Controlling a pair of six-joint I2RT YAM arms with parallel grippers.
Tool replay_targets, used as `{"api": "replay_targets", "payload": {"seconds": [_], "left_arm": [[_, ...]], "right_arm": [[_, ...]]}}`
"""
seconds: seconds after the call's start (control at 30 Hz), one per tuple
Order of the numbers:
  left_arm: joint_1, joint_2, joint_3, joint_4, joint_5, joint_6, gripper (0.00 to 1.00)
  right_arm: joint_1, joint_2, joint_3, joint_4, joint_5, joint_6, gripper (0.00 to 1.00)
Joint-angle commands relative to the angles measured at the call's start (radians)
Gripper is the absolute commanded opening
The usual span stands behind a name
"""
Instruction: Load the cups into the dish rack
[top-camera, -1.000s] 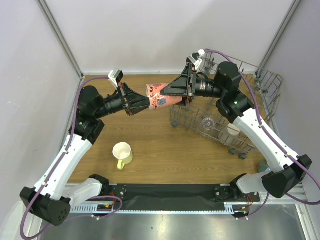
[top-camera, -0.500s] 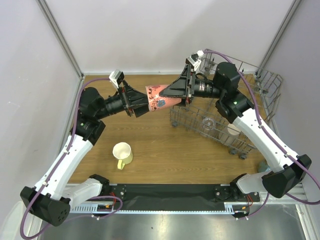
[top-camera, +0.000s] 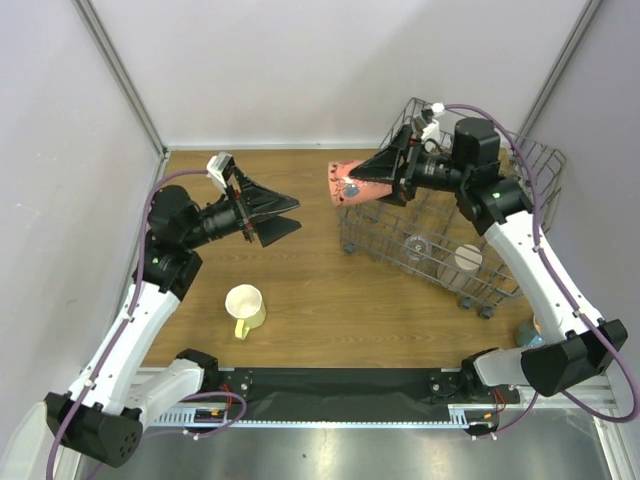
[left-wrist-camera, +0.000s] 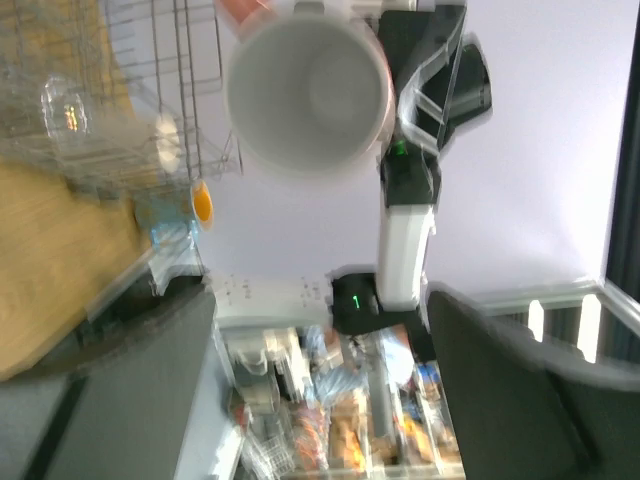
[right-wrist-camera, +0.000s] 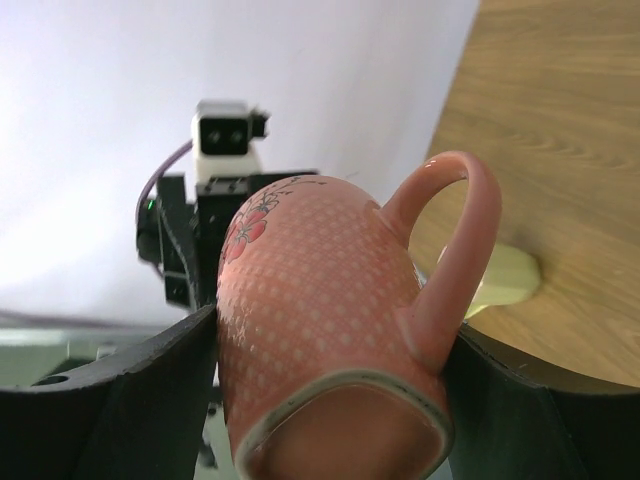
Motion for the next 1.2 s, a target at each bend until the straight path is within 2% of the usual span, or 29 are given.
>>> {"api": "replay_targets", "payload": {"seconds": [0.0,0.23,0.3,0.4,0.53,0.6,0.87,1.03,1.17], "left_arm": [[0.039,-0.041,-0.021,-0.106,0.055,-0.049,0.92],[0.079,-0.049,-0.023,-0.157,0.081,-0.015,0.91],[0.087,-0.041,0.002,-0.189,0.084,0.008,0.89],[0.087,-0.003,0.081,-0.409,0.073,0.115,0.89],[0.088,0.037,0.152,-0.531,0.061,0.228,0.89],[0.090,0.040,0.169,-0.550,0.061,0.244,0.89],[0.111,0.098,0.324,-0.752,0.027,0.448,0.90],[0.145,0.094,0.303,-0.740,0.059,0.483,0.96],[0.153,0.105,0.307,-0.722,0.084,0.492,0.99]], "right_arm": [[-0.067,-0.045,0.094,-0.097,0.029,-0.093,0.00],[-0.236,-0.025,0.153,-0.372,0.104,-0.288,0.00],[-0.271,-0.007,0.210,-0.447,0.185,-0.372,0.00],[-0.327,0.021,0.282,-0.565,0.340,-0.464,0.00],[-0.364,0.065,0.344,-0.706,0.578,-0.532,0.00],[-0.376,0.095,0.357,-0.737,0.700,-0.543,0.00],[-0.489,0.174,0.371,-0.866,0.959,-0.584,0.00],[-0.568,0.197,0.322,-0.862,0.986,-0.618,0.00],[-0.578,0.234,0.310,-0.851,1.009,-0.624,0.00]]}}
